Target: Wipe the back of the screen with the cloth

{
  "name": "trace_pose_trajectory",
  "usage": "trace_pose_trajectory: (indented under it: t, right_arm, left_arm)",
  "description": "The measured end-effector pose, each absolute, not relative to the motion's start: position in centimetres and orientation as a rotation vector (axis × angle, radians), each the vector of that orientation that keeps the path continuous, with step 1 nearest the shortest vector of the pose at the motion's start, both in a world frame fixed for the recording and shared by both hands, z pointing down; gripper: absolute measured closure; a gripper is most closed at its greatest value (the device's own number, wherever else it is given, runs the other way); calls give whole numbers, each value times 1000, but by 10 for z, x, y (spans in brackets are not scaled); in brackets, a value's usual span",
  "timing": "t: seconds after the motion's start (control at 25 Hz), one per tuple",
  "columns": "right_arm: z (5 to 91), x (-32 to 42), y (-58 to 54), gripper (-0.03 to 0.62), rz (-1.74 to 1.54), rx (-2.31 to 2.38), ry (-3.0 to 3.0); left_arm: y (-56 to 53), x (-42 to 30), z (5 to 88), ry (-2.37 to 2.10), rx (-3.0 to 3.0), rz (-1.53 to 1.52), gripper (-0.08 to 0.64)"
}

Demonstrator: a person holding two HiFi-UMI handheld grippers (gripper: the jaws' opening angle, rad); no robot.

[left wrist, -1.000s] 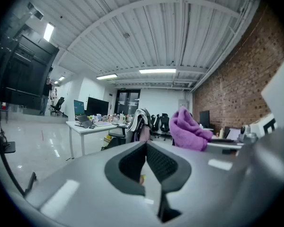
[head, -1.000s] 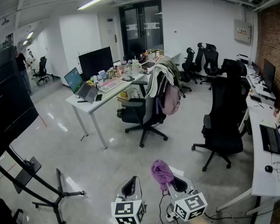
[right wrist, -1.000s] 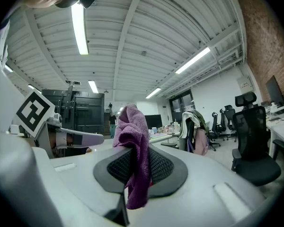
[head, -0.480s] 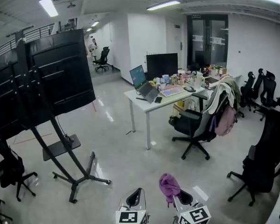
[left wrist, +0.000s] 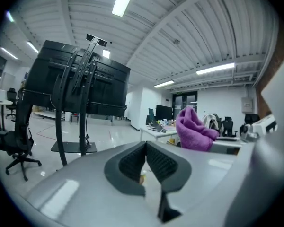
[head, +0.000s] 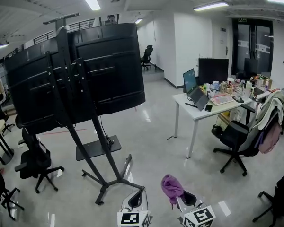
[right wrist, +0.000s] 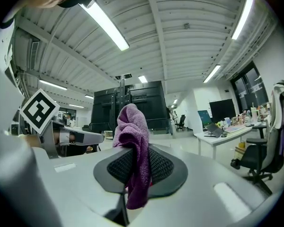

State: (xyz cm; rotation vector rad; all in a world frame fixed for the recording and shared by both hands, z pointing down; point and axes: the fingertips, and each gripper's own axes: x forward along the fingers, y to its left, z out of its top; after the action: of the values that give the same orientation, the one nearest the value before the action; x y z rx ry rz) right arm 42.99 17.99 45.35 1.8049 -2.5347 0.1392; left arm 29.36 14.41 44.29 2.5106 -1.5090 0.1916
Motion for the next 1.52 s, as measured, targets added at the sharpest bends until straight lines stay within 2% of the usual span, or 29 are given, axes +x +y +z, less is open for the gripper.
trace_pose_trajectory:
  t: [0.28,0.52,0.92,1.32,1.52]
  right_arm:
    - [443,351,39,541,93,1735,-2580]
    - [434,307,-42,541,66,1692,-2594]
    - [415,279,-221,541,-12,1621,-2696]
    - [327,218,-446,541,-265,1410,-2897]
    - [313,181,-522,541,-297,1294,-2937]
  left_arm:
    - [14,215,432,-1575,2504,208,552]
    - [-60,182,422,-1575,2518,203,552]
    - [-203,159,419,-1674,2470,132,552]
    - [-364,154,392,-1878,2371,51,552]
    - [-423,153,385,-1964,2321,12,552]
